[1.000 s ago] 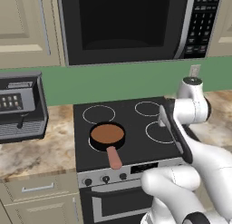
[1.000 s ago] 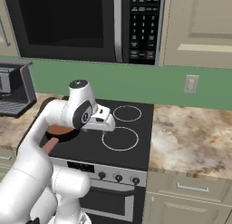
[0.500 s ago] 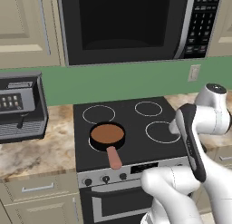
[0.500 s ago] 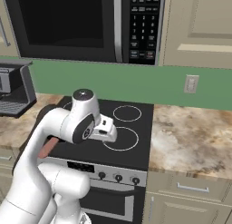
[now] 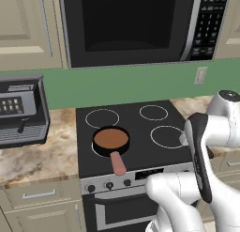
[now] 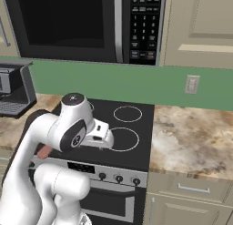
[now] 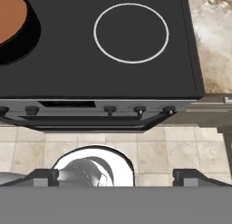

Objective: Pick up the sugar cube(s) and place them in the saucepan with hot chocolate.

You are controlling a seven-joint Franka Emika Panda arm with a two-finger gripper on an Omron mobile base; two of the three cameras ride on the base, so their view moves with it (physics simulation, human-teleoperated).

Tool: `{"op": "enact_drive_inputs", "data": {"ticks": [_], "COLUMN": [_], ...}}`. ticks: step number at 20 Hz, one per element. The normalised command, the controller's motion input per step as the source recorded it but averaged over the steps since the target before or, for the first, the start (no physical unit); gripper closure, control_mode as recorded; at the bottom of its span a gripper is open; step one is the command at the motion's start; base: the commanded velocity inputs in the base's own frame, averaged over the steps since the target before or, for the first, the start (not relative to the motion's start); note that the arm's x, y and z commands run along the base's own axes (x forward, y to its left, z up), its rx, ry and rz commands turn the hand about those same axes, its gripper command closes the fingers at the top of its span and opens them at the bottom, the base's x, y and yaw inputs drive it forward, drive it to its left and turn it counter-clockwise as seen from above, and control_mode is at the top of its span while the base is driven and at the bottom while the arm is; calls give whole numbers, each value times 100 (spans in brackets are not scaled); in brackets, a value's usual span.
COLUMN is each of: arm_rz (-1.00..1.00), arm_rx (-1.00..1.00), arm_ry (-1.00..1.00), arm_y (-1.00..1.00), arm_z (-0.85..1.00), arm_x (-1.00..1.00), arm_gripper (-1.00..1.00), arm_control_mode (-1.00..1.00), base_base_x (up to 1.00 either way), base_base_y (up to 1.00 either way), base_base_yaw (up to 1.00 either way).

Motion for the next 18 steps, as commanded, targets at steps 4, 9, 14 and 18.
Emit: {"op": "enact_drive_inputs", "data": {"ticks": [4,9,14,18], "arm_rz": [0,4,10,7], "arm_rx": [-14,-7,0,3], "arm_ry": [-5,6,14,18], "arm_y": [23,49,43,21], "arm_z": [0,-6,-35,-27], "arm_x": [-42,0,25,32], "arm_gripper": [-100,-100,-100,-100], "arm_control_mode": [-100,-100,-100,-100], "base_base_x": [0,0,0,0], "base_base_y": [0,0,0,0], "base_base_yaw": [0,0,0,0]}}
